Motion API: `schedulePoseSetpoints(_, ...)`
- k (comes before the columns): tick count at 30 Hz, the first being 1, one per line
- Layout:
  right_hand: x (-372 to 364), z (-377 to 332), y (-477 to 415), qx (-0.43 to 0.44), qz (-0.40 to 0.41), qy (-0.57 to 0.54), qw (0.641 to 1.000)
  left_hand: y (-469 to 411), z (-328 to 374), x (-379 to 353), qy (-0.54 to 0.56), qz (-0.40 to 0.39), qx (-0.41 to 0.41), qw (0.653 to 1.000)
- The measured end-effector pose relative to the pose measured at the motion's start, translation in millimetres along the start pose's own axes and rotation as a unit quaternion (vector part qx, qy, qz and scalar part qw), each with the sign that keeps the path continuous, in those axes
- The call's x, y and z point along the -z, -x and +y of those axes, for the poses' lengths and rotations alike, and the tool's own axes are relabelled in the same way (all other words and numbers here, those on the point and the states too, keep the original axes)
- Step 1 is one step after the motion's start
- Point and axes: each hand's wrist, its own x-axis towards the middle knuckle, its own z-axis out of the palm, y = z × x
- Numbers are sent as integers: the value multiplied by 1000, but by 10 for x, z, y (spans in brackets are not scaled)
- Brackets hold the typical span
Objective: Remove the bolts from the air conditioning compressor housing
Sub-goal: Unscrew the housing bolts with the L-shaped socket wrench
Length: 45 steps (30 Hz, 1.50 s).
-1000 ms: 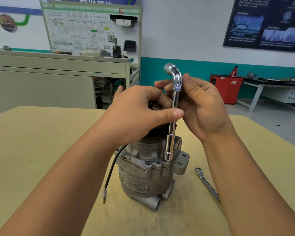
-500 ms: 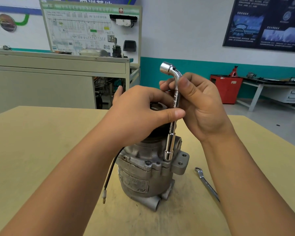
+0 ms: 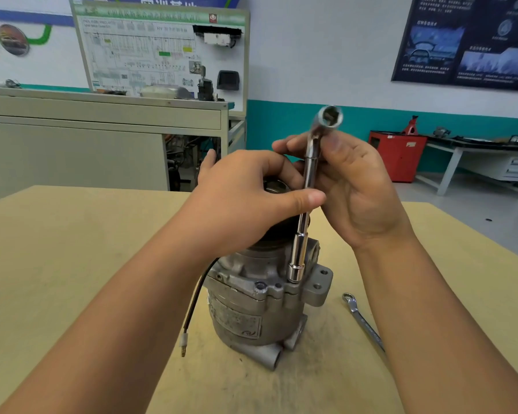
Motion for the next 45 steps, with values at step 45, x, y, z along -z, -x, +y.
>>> schedulePoseSetpoints(45, -6, -10, 2, -5, -3, -4, 1000, 11, -2, 57, 8, -33, -17, 999)
